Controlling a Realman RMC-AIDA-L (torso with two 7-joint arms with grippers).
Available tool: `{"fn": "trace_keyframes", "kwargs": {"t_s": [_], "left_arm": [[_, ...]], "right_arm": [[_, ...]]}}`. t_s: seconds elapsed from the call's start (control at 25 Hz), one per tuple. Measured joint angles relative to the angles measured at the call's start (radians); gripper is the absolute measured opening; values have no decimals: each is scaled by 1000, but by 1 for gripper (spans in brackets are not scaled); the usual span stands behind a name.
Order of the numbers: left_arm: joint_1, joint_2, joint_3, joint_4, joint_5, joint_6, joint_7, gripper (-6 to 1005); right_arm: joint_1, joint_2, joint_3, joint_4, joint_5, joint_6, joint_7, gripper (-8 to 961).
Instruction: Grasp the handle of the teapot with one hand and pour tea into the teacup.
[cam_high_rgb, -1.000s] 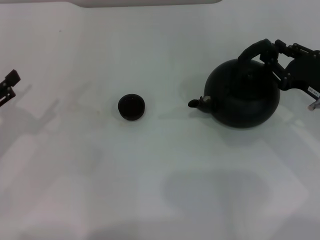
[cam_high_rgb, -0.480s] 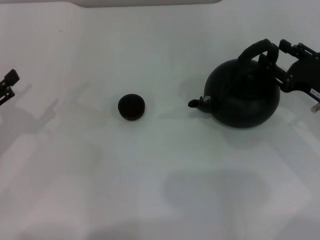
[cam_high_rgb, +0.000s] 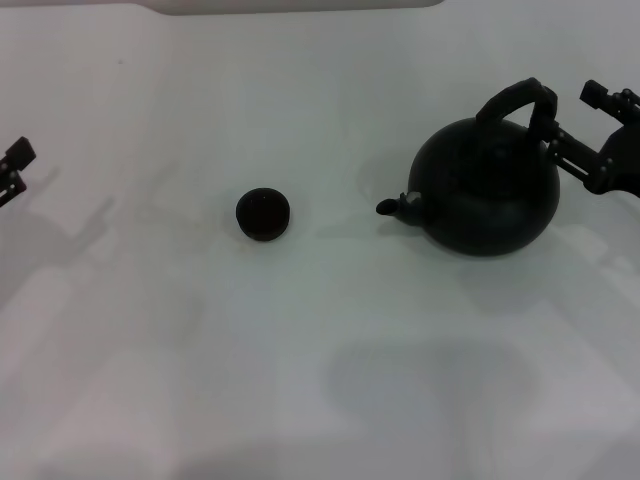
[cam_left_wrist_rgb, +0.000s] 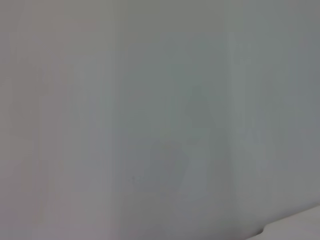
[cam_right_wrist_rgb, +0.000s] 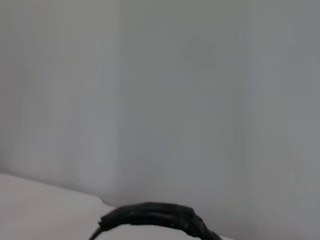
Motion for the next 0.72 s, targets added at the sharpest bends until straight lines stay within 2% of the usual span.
{"fn": "trace_keyframes", "kwargs": {"t_s": [0.32,0.48,0.56,0.64,0.72], "left_arm": [[-1,-1,-2,-1,-2,-2,38,844],[0,-3,-8,-5,-8,-2,65,844],[-4,-4,-40,-10,-10,0,70,844],[-6,-6,-54,-12,-16,4,71,844],[-7,-6,-57,-14,-32,7,72,844]], "right_arm": [[-38,-29,27,8,-5,-97,12,755],[-72,-38,157,40,-6,-167,6,755],[-76,-40,241,83,-6,-212,-4,755],[-74,-35,367,151,-6,-269,-53,754],[-72,-32,404,166,-6,-280,-80,754]]}}
